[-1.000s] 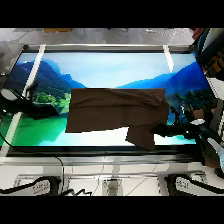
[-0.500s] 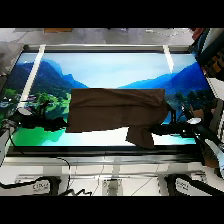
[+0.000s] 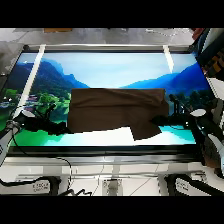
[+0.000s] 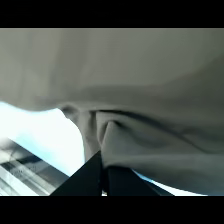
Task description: Fold the clothes and pants, and hang the long-sleeved shirts on hangers.
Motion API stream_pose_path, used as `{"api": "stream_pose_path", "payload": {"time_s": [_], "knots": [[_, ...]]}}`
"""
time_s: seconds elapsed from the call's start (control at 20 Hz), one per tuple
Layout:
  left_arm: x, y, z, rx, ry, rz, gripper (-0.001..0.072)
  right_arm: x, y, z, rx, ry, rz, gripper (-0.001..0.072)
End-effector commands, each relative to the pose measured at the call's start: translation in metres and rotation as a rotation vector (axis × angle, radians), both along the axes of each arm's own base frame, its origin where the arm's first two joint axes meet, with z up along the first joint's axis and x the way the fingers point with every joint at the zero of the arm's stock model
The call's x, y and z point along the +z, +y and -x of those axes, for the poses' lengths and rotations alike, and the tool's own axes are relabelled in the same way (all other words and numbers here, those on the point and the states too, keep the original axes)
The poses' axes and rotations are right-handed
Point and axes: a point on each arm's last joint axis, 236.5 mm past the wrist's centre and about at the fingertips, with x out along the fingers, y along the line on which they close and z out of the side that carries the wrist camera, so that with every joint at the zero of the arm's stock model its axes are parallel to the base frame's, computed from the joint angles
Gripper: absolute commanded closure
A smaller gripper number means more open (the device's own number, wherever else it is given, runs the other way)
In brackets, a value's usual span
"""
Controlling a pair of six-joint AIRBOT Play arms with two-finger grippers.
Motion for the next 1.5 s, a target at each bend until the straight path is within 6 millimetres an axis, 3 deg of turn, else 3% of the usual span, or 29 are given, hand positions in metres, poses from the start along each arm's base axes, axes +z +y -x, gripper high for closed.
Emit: {"api": "stream_pose_path", "payload": {"time_s": [0.0, 0.2, 0.3, 0.4, 0.55, 0.7, 0.85, 1.0, 1.25, 1.45], "knots": [[0.009, -0.008, -0.006, 0.009, -0.019, 0.045, 0.0687, 0.029, -0.003, -0.023, 0.005, -0.074, 0.005, 0.0696], [0.031, -0.008, -0.042, 0.065, -0.122, 0.068, 0.0688, 0.059, -0.007, -0.044, 0.006, -0.156, 0.018, 0.0696], [0.057, -0.007, -0.065, 0.074, -0.212, 0.072, 0.0688, 0.08, -0.008, -0.054, 0.015, -0.209, 0.027, 0.0696], [0.095, -0.008, -0.094, 0.092, -0.338, 0.091, 0.0688, 0.104, -0.016, -0.071, -0.028, -0.284, 0.053, 0.0696], [0.155, -0.005, -0.146, 0.21, -0.545, 0.126, 0.0689, 0.126, -0.047, -0.112, -0.232, -0.372, 0.096, 0.0697], [0.182, -0.002, -0.193, 0.368, -0.689, 0.113, 0.069, 0.122, -0.085, -0.141, -0.477, -0.362, 0.107, 0.0697], [0.177, 0.006, -0.232, 0.544, -0.756, 0.029, 0.0691, 0.097, -0.107, -0.162, -0.603, -0.331, 0.103, 0.0698], [0.162, -0.002, -0.257, 0.617, -0.783, -0.018, 0.0691, 0.069, -0.125, -0.178, -0.702, -0.294, 0.101, 0.0698], [0.125, -0.023, -0.297, 0.604, -0.732, -0.002, 0.0692, 0.045, -0.133, -0.219, -0.716, -0.304, 0.133, 0.0698], [0.101, -0.029, -0.31, 0.594, -0.707, -0.007, 0.0691, 0.025, -0.135, -0.246, -0.708, -0.308, 0.158, 0.0698]]}}
